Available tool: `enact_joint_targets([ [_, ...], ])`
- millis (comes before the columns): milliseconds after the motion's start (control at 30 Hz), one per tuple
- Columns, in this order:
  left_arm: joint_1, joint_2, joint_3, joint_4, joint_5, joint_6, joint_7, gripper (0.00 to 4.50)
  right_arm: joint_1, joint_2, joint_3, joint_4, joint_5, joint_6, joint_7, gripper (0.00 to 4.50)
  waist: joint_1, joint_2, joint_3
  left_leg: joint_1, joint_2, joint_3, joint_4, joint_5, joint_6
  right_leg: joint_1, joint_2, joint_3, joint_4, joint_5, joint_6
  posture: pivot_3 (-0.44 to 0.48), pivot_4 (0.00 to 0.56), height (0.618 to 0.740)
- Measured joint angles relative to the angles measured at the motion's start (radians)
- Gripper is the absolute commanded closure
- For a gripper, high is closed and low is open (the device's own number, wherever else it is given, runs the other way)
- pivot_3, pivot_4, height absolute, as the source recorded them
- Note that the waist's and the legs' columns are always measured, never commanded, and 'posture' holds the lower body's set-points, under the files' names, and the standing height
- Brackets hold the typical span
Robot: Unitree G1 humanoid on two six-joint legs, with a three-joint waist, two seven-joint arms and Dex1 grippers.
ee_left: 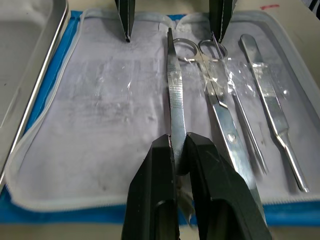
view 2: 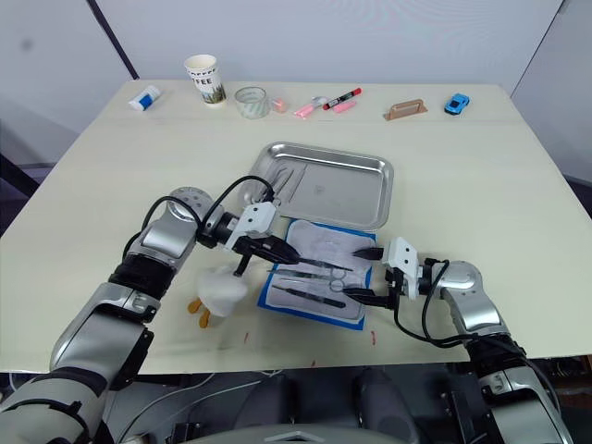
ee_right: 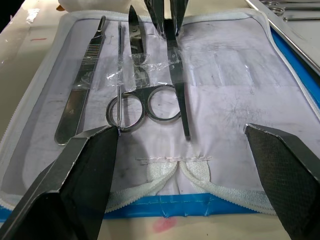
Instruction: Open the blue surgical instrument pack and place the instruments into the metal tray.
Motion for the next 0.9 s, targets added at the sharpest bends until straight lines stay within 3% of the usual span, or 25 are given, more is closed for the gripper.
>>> enact_joint_targets([
  [900,0.003,0.189,-0.034,-0.046,-0.114,0.041,-0.004,4.38,-0.009,0.004,0.000,0.012,-0.002,-0.002,0.009,0.09,0.000,0.000,0.000,0.000,0.000,0.000,0.000,0.000,0.000,0.000,0.000,0.000,0.000,0.000,0.000,0.000,0.150,0.725],
])
